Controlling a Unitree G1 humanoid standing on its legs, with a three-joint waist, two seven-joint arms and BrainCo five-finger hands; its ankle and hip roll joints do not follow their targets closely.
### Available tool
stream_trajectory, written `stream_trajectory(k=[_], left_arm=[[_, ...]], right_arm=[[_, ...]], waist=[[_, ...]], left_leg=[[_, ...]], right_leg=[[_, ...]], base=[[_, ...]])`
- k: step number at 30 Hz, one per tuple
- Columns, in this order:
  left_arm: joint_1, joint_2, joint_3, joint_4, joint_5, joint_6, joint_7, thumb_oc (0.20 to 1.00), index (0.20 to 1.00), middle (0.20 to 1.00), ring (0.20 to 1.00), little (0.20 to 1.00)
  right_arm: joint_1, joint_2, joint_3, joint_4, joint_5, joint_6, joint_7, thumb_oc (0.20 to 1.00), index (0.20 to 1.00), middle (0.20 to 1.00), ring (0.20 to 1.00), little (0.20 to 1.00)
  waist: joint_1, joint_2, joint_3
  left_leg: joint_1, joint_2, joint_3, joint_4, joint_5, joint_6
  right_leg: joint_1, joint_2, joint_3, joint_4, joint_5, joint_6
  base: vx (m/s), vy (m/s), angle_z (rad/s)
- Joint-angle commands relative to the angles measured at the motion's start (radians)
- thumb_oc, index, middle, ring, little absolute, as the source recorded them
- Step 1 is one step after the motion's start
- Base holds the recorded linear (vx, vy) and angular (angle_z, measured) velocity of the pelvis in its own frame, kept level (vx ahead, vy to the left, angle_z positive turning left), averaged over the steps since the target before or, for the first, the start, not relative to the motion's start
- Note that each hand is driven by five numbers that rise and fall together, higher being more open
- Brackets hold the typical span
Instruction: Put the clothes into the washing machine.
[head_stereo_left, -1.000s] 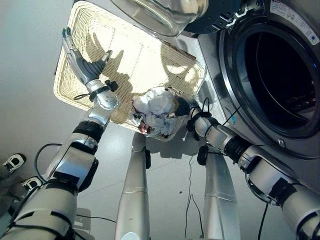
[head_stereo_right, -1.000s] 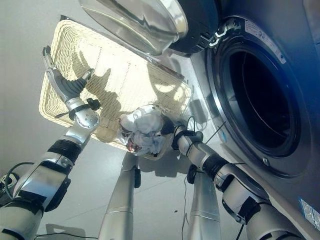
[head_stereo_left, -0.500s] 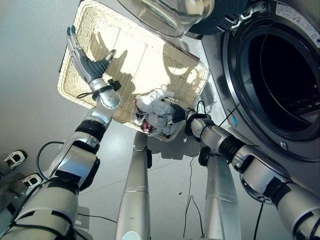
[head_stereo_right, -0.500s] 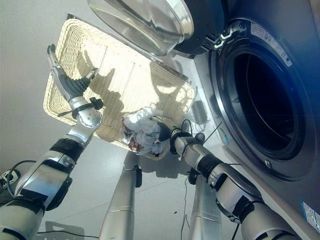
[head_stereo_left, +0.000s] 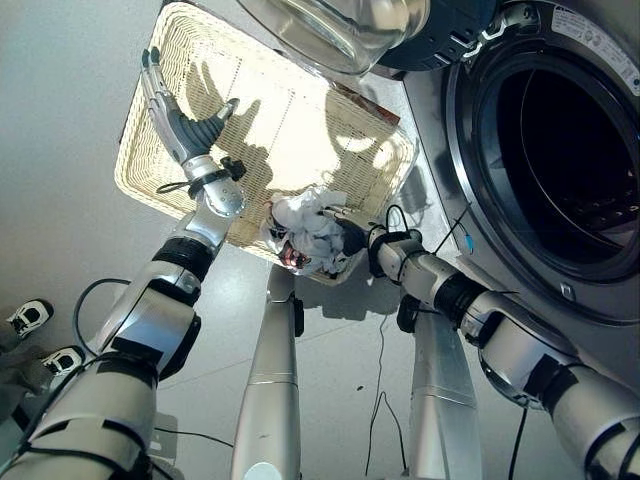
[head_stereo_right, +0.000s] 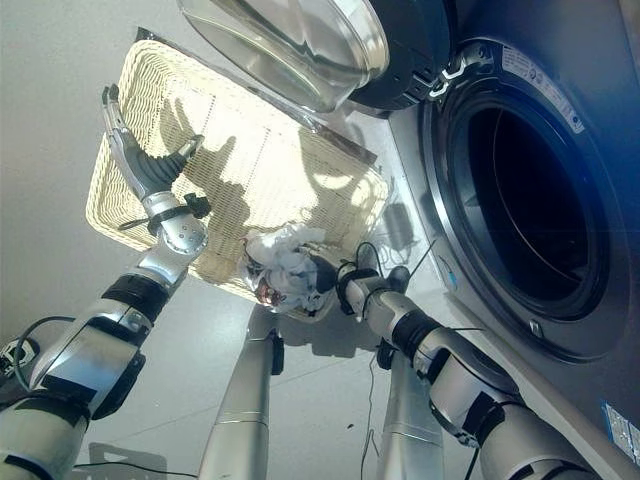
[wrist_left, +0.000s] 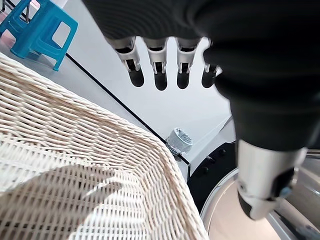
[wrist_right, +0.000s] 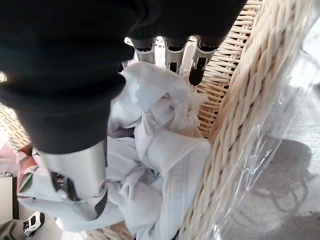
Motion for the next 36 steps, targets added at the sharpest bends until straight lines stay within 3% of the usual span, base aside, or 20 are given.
stream_trajectory(k=[1,13,14,15,24,36], left_arm=[[-0.065,-0.019,0.049,0.045,0.013,-0.024,0.046,1.0,1.0,1.0,1.0,1.0],[-0.078,-0.033,0.047,0.029,0.032,-0.036,0.082,1.0,1.0,1.0,1.0,1.0],[-0.079,-0.036,0.046,0.022,0.037,-0.036,0.091,1.0,1.0,1.0,1.0,1.0],[-0.08,-0.036,0.046,0.019,0.038,-0.037,0.093,1.0,1.0,1.0,1.0,1.0],[-0.062,-0.047,0.051,-0.035,0.066,-0.024,0.115,1.0,1.0,1.0,1.0,1.0],[-0.044,-0.043,0.054,-0.053,0.065,-0.02,0.111,1.0,1.0,1.0,1.0,1.0]], right_arm=[[0.047,0.076,0.076,0.012,-0.065,-0.036,0.001,1.0,1.0,1.0,1.0,1.0],[0.066,0.101,0.078,0.032,-0.188,0.105,-0.108,1.0,1.0,1.0,1.0,1.0],[0.066,0.104,0.075,0.029,-0.191,0.119,-0.131,0.376,0.376,0.376,0.376,0.376],[0.066,0.104,0.072,0.03,-0.196,0.12,-0.141,0.2,0.2,0.2,0.2,0.2],[0.06,0.098,0.049,-0.024,-0.241,0.13,-0.246,0.2,0.2,0.2,0.2,0.2],[0.062,0.084,0.058,-0.076,-0.227,0.035,-0.259,0.2,0.2,0.2,0.2,0.2]], waist=[[-0.018,0.045,-0.011],[-0.02,0.055,-0.011],[-0.02,0.057,-0.011],[-0.02,0.058,-0.011],[-0.02,0.069,-0.011],[-0.02,0.068,-0.011]], left_leg=[[-0.045,-0.045,0.021,0.092,-0.043,0.069],[-0.047,-0.044,0.023,0.086,-0.04,0.071],[-0.048,-0.044,0.023,0.084,-0.039,0.071],[-0.048,-0.044,0.023,0.084,-0.039,0.071],[-0.052,-0.047,0.023,0.091,-0.041,0.073],[-0.047,-0.044,0.023,0.095,-0.043,0.074]], right_leg=[[0.072,0.044,-0.042,-0.225,0.152,0.022],[0.067,0.041,-0.035,-0.224,0.156,0.025],[0.066,0.041,-0.033,-0.224,0.156,0.024],[0.065,0.042,-0.033,-0.224,0.156,0.024],[0.058,0.043,-0.025,-0.21,0.154,0.026],[0.061,0.043,-0.023,-0.206,0.153,0.027]], base=[[0.0,0.0,0.0],[0.0,0.0,0.0],[0.0,0.0,0.0],[0.0,0.0,0.0],[0.0,0.0,0.0],[0.0,0.0,0.0]])
